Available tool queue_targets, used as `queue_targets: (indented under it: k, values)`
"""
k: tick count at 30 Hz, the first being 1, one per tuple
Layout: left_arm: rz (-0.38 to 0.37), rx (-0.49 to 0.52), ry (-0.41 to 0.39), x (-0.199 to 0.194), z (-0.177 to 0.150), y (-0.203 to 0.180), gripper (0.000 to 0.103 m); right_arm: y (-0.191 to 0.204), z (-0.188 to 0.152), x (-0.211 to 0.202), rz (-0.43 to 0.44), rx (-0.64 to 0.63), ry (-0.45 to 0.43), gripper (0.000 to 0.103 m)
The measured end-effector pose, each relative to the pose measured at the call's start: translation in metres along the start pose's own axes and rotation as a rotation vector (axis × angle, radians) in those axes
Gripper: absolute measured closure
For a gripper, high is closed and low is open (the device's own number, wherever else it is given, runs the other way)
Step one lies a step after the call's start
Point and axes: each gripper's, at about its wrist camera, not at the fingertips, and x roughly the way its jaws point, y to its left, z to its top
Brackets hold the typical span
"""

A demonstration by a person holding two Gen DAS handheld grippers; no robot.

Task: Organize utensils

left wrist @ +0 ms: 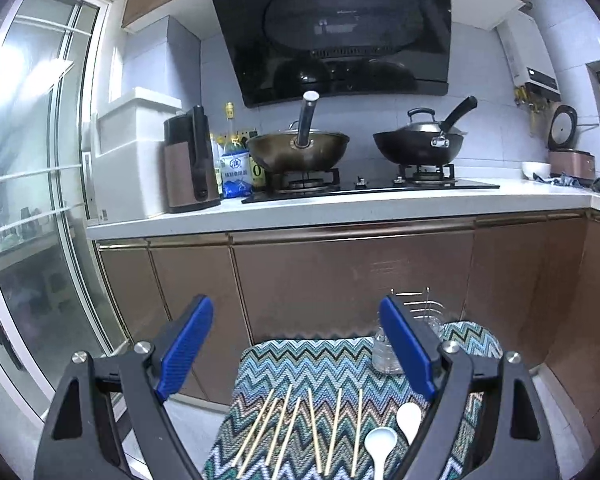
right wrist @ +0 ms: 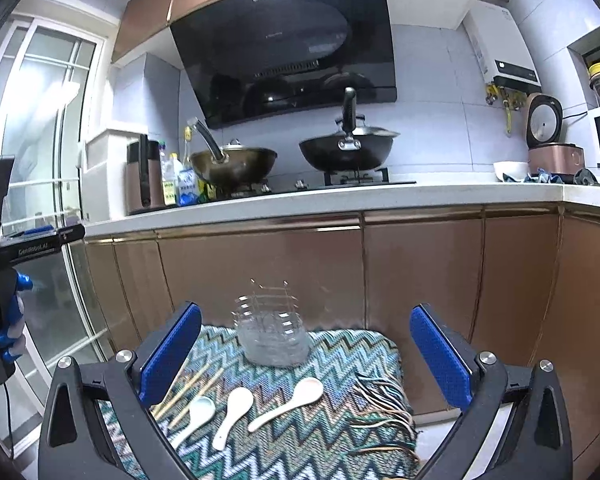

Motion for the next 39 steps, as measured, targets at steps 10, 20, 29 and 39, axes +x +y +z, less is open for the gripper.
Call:
queue_targets:
  k: [10, 20, 29, 39]
  values:
    - [0.005, -0.04, 0.023, -0.018, -0.015, 0.055, 0.018, 0.048, 0.01, -0.008, 0.052, -0.056, -0.012, 0.002]
    - [-0.008, -0.086, 0.044, -0.022, -0.033, 0.089, 0.018, 0.065, 0.024, -0.011, 0.079, -0.079, -0.033, 0.004]
    - [-0.089, -0.096, 0.188, 0.029, -0.057, 0.084, 0.018, 0.074, 0.012, 0.036, 0.135, -0.105, 0.08, 0.011]
    - [-0.189, -0.131, 0.439, 0.121, -0.097, 0.075, 0.019, 0.069, -0.034, 0.127, 0.259, -0.038, 0.338, 0.032]
